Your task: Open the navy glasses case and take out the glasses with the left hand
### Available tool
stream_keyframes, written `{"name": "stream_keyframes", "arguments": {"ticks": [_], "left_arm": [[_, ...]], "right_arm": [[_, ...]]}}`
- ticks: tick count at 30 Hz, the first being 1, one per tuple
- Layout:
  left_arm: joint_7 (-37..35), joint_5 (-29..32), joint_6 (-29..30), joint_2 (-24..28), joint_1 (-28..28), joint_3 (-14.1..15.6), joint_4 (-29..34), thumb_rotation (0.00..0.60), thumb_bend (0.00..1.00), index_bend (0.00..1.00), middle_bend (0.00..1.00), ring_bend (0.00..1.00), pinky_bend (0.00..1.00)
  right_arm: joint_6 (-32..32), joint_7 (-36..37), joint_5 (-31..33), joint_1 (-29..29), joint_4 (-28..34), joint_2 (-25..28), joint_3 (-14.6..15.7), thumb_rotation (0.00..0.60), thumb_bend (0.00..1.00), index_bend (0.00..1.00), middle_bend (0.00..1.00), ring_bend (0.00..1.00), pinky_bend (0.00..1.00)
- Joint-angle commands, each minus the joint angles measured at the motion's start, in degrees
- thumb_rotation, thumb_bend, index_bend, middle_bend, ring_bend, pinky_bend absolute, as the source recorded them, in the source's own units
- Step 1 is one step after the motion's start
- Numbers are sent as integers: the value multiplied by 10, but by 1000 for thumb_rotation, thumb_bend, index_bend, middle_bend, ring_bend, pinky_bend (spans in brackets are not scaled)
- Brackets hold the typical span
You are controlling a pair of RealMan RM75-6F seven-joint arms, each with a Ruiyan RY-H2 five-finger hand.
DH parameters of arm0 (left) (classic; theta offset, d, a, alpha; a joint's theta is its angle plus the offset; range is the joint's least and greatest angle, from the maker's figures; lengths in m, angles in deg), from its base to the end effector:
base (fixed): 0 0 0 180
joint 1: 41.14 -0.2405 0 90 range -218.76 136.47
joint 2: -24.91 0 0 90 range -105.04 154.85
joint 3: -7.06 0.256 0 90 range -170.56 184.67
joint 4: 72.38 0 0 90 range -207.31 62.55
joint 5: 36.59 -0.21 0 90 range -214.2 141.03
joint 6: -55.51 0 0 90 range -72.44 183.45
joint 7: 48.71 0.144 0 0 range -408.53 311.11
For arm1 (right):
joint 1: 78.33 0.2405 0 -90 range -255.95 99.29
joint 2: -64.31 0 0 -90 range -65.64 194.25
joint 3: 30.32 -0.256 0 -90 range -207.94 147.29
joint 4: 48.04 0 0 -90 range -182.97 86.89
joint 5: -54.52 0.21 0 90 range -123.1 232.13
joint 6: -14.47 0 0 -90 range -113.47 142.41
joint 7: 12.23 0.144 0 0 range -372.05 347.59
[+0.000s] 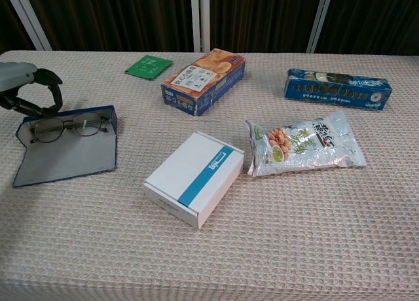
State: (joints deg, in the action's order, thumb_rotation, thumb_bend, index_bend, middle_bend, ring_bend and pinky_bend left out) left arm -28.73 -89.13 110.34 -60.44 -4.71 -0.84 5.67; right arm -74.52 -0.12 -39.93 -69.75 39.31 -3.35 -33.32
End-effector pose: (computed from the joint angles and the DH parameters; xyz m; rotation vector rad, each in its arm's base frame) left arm -0.2497 0.3457 0.0163 -1.6259 -1.0738 -0.6584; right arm -0.2869 -0.1995 0.1477 1.4543 -0.9024 1.2127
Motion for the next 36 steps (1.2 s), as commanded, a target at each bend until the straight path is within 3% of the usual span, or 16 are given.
{"name": "stream_keyframes", "arguments": {"ticks": [1, 4, 6, 22, 36], "left_arm": [[7, -1, 4, -9, 0, 2, -7, 475, 354, 358, 95, 94, 116], [9, 0, 1, -13, 1, 1, -8, 572, 351, 356, 95, 94, 115], [13, 0, 1, -15, 2, 2, -9, 599, 351, 357, 96, 94, 116], [5, 12, -15, -25, 7, -10, -25, 600, 356, 435, 107, 94, 116], [12, 17, -22, -20, 13, -11, -14, 600, 446, 441, 108, 94, 116]], "right_arm": [[0, 1, 0, 0, 0, 0, 0, 600, 233, 23, 144, 0, 49], [0, 1, 0, -1, -1, 0, 1, 600, 233, 23, 144, 0, 50], [-1, 1, 1, -1, 0, 0, 1, 600, 232, 23, 144, 0, 49], [-2, 1, 4, -3, 0, 0, 1, 600, 232, 23, 144, 0, 50], [-3, 4, 6, -5, -1, 1, 1, 600, 230, 23, 144, 0, 50]]}}
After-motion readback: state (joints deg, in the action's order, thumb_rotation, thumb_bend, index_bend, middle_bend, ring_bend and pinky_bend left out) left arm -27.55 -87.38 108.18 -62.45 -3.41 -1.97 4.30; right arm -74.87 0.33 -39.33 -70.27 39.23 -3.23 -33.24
